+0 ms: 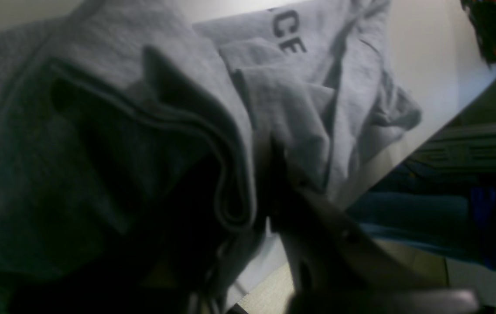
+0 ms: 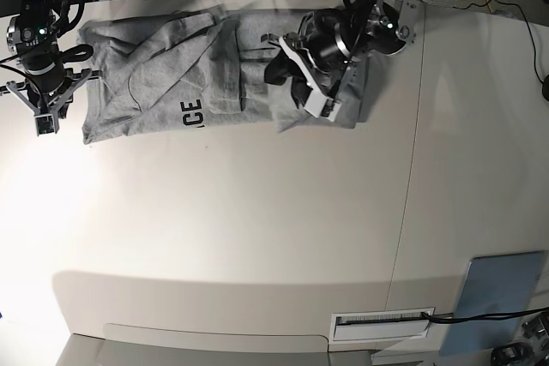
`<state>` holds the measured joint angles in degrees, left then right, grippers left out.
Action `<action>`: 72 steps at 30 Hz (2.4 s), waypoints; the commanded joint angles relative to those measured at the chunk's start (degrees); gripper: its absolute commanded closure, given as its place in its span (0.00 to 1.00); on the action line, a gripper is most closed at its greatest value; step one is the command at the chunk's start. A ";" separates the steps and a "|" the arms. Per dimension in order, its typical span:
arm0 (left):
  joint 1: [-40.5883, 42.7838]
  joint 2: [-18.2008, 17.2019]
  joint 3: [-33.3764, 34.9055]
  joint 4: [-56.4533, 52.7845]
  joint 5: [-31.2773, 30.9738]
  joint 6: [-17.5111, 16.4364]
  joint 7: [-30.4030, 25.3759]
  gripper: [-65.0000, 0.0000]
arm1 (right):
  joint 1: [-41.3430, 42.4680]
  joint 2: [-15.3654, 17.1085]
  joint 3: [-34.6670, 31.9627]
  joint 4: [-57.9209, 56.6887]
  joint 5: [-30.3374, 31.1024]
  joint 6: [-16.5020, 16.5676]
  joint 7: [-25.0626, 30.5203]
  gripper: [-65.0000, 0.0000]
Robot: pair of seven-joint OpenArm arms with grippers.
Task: Fold the T-shirt properly
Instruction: 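Fold the held strip end inward toward the middle with the left gripper, then pinch and tuck the folded fabric flat with the left gripper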
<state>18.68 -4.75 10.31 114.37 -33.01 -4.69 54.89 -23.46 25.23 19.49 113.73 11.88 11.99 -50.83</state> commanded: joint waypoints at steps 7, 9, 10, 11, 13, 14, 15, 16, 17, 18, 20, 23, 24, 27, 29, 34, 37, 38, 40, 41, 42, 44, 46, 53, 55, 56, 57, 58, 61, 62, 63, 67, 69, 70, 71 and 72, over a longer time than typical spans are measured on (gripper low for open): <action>-0.31 0.31 0.20 0.42 -0.13 -0.28 -3.34 1.00 | 0.26 0.96 0.50 1.03 -0.33 -0.24 0.76 0.94; -0.35 0.31 0.20 -0.72 -0.15 -2.12 -5.05 1.00 | 0.26 0.96 0.50 1.03 -0.33 -0.24 0.46 0.94; -0.59 0.31 0.20 -1.55 -0.17 -3.76 -5.55 0.96 | 0.28 0.94 0.50 1.03 -0.33 -0.24 0.24 0.94; -0.79 0.31 0.31 -2.40 -0.42 -5.27 -5.66 0.85 | 0.26 0.94 0.50 1.03 -0.35 -0.24 0.17 0.94; -0.92 0.31 0.85 -3.69 -1.33 -7.50 -6.01 0.60 | 0.26 0.96 0.50 1.03 -0.33 -0.24 0.00 0.94; -0.94 0.28 1.14 -4.11 -2.62 -8.92 -6.34 0.49 | 0.26 0.94 0.50 1.03 -0.33 -0.24 0.02 0.94; -0.94 0.31 1.42 -4.35 -3.78 -10.43 -6.95 0.39 | 0.28 0.94 0.50 1.03 -0.35 -0.24 0.02 0.94; -0.94 0.31 1.68 -4.39 -4.52 -11.76 -7.56 0.34 | 0.26 0.96 0.50 1.03 -0.35 -0.24 0.00 0.94; -1.07 0.31 1.88 -4.39 -5.31 -12.90 -8.02 0.32 | 0.26 0.94 0.50 1.03 -0.35 -0.24 -0.02 0.94; -1.40 0.31 1.95 -4.39 -6.01 -13.44 -7.85 0.32 | 0.26 0.96 0.50 1.03 -0.35 -0.24 -0.04 0.94; -2.16 0.24 1.88 -4.26 -6.43 -13.46 -5.84 0.32 | 0.26 0.96 0.50 1.03 -0.37 -0.24 -0.24 0.94; -2.75 -0.02 1.90 -2.38 -6.43 -18.32 2.14 0.33 | 0.26 0.96 0.50 1.03 -0.37 -0.24 -0.20 0.94; -2.32 -0.09 1.90 -1.11 -6.40 -21.24 4.57 0.33 | 0.28 0.96 0.50 1.03 -0.35 -0.24 -0.13 0.94; 0.61 -0.79 1.90 3.72 -5.51 -27.12 7.17 0.37 | 0.28 0.96 0.50 1.03 -0.35 -0.24 0.07 0.94; 2.93 -1.92 1.97 6.51 -3.37 -28.68 6.01 0.41 | 0.28 0.96 0.50 1.03 -0.37 -0.24 0.07 0.94; 6.47 -4.02 3.08 6.58 9.68 -28.06 -3.15 0.43 | 0.28 0.96 0.50 1.03 -0.33 -0.24 0.04 0.94; 7.19 -4.04 6.03 5.79 17.99 -25.88 -6.01 0.43 | 0.31 0.96 0.50 1.03 -0.33 -0.24 0.09 0.94; 7.21 -4.04 7.43 5.60 20.31 -25.57 -6.32 0.45 | 0.31 0.96 0.50 1.03 -0.33 -0.24 0.09 0.94; 7.19 -4.61 10.73 5.35 24.11 -24.68 -6.64 0.47 | 0.28 0.96 0.50 1.03 -0.35 -0.24 0.02 0.94; 7.21 -5.16 12.52 5.35 26.29 -24.68 -7.10 0.47 | 0.28 0.96 0.50 1.03 -0.35 -0.24 -0.02 0.94; 7.19 -5.77 14.29 5.35 28.68 -24.02 -7.82 0.47 | 0.28 0.98 0.50 1.03 -0.37 -0.24 -0.09 0.94; 7.19 -6.95 17.68 5.35 34.03 -20.68 -9.29 0.47 | 0.28 0.96 0.50 1.03 -0.37 -0.24 -0.07 0.94; 7.17 -8.09 20.39 5.33 39.32 -17.03 -10.54 0.48 | 0.31 0.96 0.50 1.03 -0.35 -0.24 0.00 0.94; 6.80 -9.70 22.14 2.73 42.88 -13.94 -11.23 0.55 | 0.28 0.96 0.50 1.03 -0.35 -0.24 -0.02 0.94; 6.29 -9.70 22.14 1.99 42.86 -14.10 -11.10 0.57 | 0.31 0.96 0.50 1.03 -0.35 -0.24 -0.02 0.94; 5.99 -9.73 22.14 1.84 42.88 -14.49 -10.78 0.57 | 0.28 0.96 0.50 1.03 -0.35 -0.24 -0.02 0.94; 5.90 -9.73 22.14 1.81 42.88 -14.60 -10.75 0.57 | 0.28 0.98 0.50 1.03 -0.35 -0.24 -0.04 0.94; 5.64 -9.70 22.14 1.84 42.88 -14.58 -10.78 0.57 | 0.28 0.98 0.50 1.03 -0.35 -0.24 -0.15 0.94; 4.94 -9.73 22.14 1.81 42.88 -14.56 -10.34 0.67 | 0.28 0.98 0.50 1.03 -0.37 -0.24 -0.15 0.94; 4.94 -9.73 22.14 1.81 42.88 -14.58 -10.34 0.72 | 0.31 0.98 0.50 1.03 -0.37 -0.24 -0.20 0.94; 4.96 -9.73 22.14 1.81 42.86 -14.60 -10.36 0.77 | 0.31 0.98 0.50 1.03 -0.37 -0.24 -0.15 0.94; 4.94 -9.73 22.14 1.81 42.91 -14.58 -10.34 0.90 | 0.31 0.98 0.50 1.03 -0.37 -0.24 -0.15 0.94; 4.96 -9.73 22.14 1.81 42.93 -14.58 -10.34 0.90 | 0.31 0.98 0.50 1.03 -0.37 -0.24 -0.15 0.94; 4.96 -9.73 22.14 1.81 43.12 -14.58 -10.34 0.90 | 0.31 0.98 0.50 1.03 -0.37 -0.24 -0.17 0.94; 4.94 -9.73 22.14 1.81 43.36 -14.58 -10.36 0.90 | 0.31 0.98 0.50 1.03 -0.37 -0.24 -0.17 0.94; 4.94 -9.73 22.14 1.81 43.30 -14.56 -10.36 0.90 | 0.31 0.98 0.50 1.03 -0.37 -0.24 -0.17 0.94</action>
<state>23.62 -14.63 32.25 115.37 10.33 -19.29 45.36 -23.46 25.23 19.49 113.73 11.88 12.01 -51.90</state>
